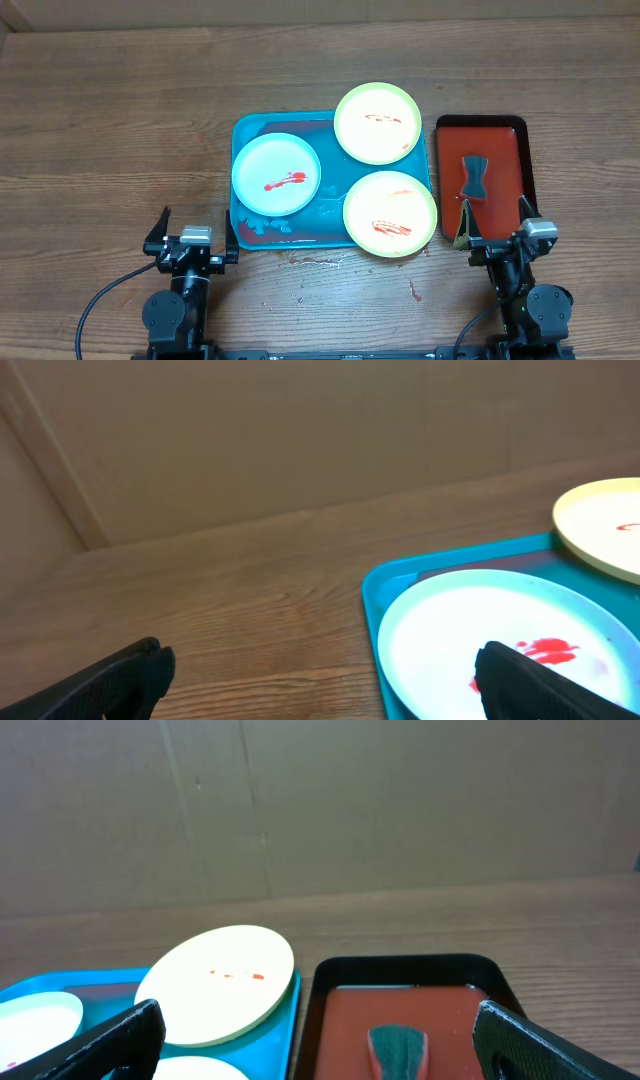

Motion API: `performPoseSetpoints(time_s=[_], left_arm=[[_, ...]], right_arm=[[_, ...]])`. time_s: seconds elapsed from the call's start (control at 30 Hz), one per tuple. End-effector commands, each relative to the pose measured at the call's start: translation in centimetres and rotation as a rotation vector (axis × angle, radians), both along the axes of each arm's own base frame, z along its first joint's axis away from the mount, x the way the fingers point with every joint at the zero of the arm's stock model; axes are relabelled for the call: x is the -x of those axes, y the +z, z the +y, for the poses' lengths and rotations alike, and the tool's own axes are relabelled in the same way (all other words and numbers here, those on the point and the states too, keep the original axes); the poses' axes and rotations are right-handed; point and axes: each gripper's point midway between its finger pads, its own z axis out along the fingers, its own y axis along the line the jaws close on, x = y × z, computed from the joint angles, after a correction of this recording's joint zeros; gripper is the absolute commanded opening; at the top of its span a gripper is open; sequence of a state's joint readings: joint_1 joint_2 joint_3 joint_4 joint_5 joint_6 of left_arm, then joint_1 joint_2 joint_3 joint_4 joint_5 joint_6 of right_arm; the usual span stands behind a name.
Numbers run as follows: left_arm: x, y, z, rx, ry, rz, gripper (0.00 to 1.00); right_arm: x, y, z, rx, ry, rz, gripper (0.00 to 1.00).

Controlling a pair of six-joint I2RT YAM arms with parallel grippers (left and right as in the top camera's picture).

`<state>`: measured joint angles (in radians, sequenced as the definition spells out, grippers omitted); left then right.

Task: Clean dirty plates on tray and stack at the side

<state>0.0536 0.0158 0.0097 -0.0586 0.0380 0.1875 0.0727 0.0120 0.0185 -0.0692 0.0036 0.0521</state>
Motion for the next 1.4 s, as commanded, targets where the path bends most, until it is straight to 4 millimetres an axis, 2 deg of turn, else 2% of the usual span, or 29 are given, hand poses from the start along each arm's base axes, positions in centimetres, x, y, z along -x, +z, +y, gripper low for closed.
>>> performPoseSetpoints(time_s=[0.0, 0.27, 0.5, 0.67, 0.87, 1.1, 1.37], left_arm=[[0.2, 1.7, -0.6, -0.009, -0.035, -0.042, 1.0], [0.3, 5.9, -0.6, -0.008, -0.035, -0.04, 1.0], [-1.5, 9.0, -1.6, 0.006, -0.099, 0.059, 1.0], [-3.3, 11.1, -2.2, 0.026, -0.143, 0.181, 1.0], [-5.6, 12.3, -2.7, 0.056, -0.178, 0.342, 1.0], [-7.5, 12.1, -3.6, 0.099, -0.218, 0.575, 1.0], [-7.9, 11.6, -6.2, 0.104, -0.29, 0.784, 1.0]], right_arm=[[0.1, 0.7, 0.2, -0.001, 0.011, -0.022, 1.0], [0.8, 4.6, 0.2, -0.006, 0.011, -0.084, 1.0], [0.9, 7.1, 0.2, -0.002, 0.011, -0.035, 1.0], [0.0, 8.9, 0.2, 0.003, 0.012, 0.035, 1.0], [-2.0, 10.4, 1.2, 0.008, 0.058, 0.173, 1.0], [-5.1, 10.3, 3.0, 0.001, 0.144, 0.427, 1.0], [-7.9, 7.8, 5.5, -0.054, 0.267, 0.815, 1.0]])
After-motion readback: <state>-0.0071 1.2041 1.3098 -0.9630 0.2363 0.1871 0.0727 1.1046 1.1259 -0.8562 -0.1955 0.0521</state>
